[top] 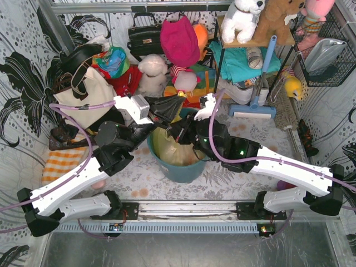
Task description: Tie the trash bag
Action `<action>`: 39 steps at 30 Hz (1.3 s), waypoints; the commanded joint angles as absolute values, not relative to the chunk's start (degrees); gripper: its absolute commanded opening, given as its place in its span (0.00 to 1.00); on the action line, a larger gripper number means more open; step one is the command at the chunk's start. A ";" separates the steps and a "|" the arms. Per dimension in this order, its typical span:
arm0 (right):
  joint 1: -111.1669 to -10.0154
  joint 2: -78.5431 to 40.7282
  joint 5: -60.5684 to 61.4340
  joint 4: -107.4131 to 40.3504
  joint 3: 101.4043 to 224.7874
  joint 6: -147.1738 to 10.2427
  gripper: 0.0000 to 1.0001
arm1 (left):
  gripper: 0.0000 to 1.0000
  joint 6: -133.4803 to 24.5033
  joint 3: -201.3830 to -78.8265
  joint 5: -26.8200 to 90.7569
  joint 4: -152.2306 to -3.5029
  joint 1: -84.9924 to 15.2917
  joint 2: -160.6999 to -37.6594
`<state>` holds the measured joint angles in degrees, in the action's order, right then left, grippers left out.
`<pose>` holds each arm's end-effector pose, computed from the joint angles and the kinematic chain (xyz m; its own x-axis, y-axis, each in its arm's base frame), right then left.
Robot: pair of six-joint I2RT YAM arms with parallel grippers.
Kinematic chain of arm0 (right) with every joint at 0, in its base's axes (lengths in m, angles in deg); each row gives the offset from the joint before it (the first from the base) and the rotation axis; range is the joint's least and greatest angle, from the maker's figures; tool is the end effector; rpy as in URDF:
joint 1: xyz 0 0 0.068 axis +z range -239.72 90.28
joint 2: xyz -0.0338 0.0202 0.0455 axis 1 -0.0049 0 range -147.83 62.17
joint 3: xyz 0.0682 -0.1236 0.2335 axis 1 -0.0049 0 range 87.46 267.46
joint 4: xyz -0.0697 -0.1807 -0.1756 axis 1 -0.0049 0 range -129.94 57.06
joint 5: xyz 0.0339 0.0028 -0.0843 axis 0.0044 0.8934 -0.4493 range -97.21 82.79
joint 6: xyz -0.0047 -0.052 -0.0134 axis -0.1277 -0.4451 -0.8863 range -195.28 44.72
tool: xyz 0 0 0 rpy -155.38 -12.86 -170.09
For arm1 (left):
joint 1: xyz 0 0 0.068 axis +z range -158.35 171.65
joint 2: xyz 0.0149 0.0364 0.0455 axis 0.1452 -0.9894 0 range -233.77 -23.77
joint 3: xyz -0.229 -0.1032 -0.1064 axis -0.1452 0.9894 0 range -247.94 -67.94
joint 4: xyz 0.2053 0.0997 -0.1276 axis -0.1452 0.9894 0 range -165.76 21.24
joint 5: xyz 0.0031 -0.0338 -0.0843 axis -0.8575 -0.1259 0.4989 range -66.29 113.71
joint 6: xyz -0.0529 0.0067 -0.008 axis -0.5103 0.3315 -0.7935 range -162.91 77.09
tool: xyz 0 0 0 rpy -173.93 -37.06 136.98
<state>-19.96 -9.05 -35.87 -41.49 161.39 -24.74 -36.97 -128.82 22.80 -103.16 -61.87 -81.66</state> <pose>0.1134 0.2583 0.4243 -0.5306 0.5193 -0.6700 -0.3910 0.5513 0.7370 0.1287 -0.1732 0.4652 0.3816 -0.3420 -0.8588 0.7604 0.6443 0.0812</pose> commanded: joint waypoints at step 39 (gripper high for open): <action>-19.57 -12.08 -43.51 -41.26 161.88 -24.54 0.00 | 0.60 -73.08 -131.53 64.57 -78.03 -26.75 -82.61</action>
